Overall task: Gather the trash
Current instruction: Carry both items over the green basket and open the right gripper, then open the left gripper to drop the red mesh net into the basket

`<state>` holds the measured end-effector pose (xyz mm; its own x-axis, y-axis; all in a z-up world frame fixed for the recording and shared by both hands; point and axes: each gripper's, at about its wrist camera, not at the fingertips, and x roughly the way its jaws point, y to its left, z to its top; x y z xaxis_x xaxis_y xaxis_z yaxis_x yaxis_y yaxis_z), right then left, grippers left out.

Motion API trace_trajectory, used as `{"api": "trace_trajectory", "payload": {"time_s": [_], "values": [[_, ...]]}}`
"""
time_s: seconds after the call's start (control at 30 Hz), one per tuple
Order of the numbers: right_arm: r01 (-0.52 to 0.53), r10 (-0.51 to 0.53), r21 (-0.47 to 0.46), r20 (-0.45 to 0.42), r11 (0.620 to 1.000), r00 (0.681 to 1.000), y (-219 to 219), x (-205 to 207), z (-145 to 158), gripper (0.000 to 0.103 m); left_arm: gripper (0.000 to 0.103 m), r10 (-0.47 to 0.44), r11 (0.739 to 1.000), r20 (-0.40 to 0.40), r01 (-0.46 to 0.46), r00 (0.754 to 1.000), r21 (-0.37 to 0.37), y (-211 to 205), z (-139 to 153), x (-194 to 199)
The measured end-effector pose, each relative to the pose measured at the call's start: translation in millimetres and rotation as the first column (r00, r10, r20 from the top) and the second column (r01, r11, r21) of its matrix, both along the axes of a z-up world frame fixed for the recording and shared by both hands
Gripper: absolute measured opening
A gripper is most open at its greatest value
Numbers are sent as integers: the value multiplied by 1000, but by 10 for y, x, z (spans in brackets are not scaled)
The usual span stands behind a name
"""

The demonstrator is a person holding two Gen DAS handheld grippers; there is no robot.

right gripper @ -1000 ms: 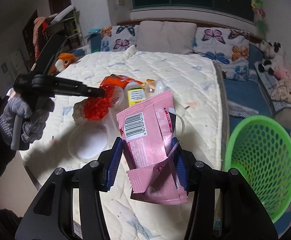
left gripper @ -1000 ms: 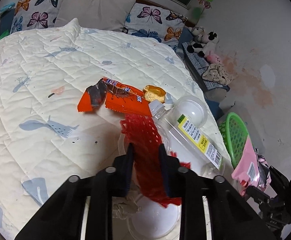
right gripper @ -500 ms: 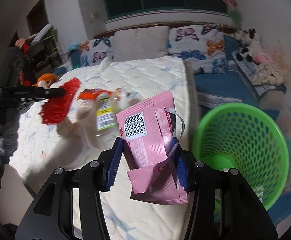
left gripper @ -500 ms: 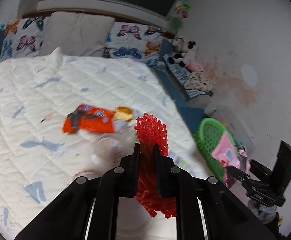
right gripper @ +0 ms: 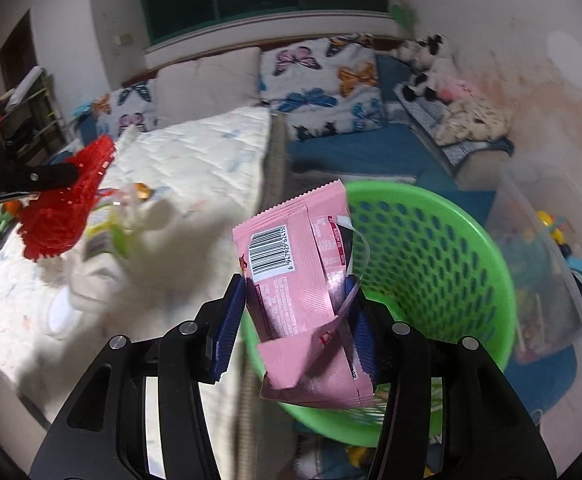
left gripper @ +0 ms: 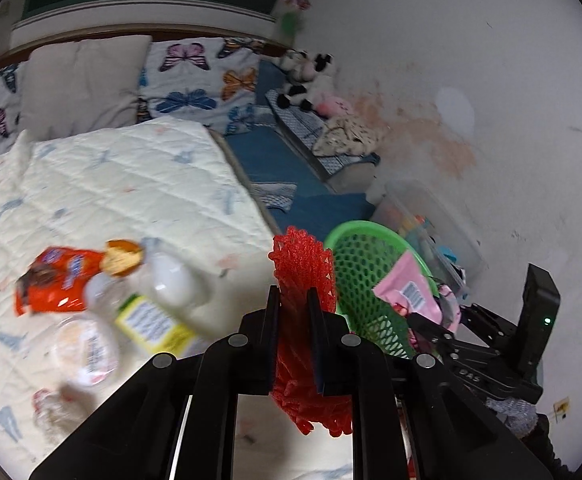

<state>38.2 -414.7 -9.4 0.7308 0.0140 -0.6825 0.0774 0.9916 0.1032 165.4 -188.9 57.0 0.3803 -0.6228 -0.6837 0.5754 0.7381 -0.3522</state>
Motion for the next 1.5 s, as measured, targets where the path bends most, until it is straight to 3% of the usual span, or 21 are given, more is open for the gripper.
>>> {"api": "trace_trajectory", "payload": {"time_s": [0.23,0.5,0.7,1.1,1.2,1.27,1.33,1.5], "values": [[66,-65,11,-31,998,997,-369,9,-174,53,13,-68,997,10,67,998,41,-571,-30,-22],[135,-134,33,-42,990,990,-670,19,-271,66,13,-125,989,9,124,992,78,-1032,-105,-63],[163,-161,43,-39,986,986,-794,-61,-289,73,13,-154,984,-8,154,988,88,-1279,-211,-84],[187,-188,75,0,979,982,-914,-263,-208,75,14,-178,977,-50,183,983,111,-1609,-452,-86],[186,-187,87,6,979,982,-917,-318,-192,76,18,-186,975,-64,192,981,114,-1649,-498,-102],[184,-185,89,7,979,983,-905,-340,-180,76,28,-183,976,-70,190,981,108,-1646,-515,-106],[181,-183,90,11,979,983,-881,-360,-164,76,47,-175,978,-54,180,983,102,-1616,-501,-131],[172,-175,97,28,980,984,-801,-407,-107,76,48,-173,980,-28,175,985,98,-1490,-438,-189]]}}
